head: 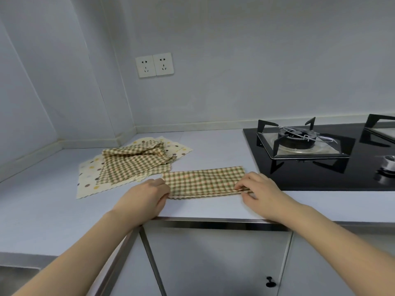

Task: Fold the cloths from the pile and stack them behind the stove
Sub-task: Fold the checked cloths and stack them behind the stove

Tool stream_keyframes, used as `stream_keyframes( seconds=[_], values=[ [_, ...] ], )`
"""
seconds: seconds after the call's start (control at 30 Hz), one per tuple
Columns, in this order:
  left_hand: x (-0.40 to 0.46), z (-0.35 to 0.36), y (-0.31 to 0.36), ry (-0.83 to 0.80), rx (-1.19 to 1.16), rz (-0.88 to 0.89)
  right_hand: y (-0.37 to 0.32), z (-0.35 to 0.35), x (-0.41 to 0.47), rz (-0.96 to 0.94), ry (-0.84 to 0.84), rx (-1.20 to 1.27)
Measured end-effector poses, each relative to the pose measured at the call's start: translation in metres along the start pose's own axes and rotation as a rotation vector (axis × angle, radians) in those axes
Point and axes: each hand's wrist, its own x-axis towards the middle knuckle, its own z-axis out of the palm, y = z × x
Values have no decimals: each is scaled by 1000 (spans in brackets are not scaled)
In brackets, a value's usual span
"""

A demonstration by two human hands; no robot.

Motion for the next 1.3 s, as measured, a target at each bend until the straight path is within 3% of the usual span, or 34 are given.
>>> stream_keyframes(
  seconds=[0.07,0.17,0.3,0.43,0.5,0.7,0.8,0.97,1.07,1.2,1.3],
  values=[
    [3,0,7,25,-173,-133,-1,-1,1,34,-21,21],
    [13,-3,15,85,-619,-457,-4,-3,7,85,-44,44],
    [23,-2,17,231,-935,-645,-4,-3,14,126,93,155],
    [22,1,7,369,-1093,-667,-10,-3,20,219,268,492],
    [22,-2,6,405,-1044,-689,-16,-9,24,230,318,659],
    [19,-22,12,486,-1150,-652,-37,-27,31,256,329,1076],
    [16,-35,16,500,-1119,-596,-47,-37,34,317,348,1168],
    [14,-52,23,501,-1231,-510,-52,-48,46,483,407,1002],
    [15,-56,24,383,-1340,-446,-47,-52,54,488,420,769],
    [16,-49,17,109,-1364,-527,-39,-50,72,404,376,450],
    [20,-34,9,25,-1267,-661,-32,-34,91,294,244,174]
  ],
)
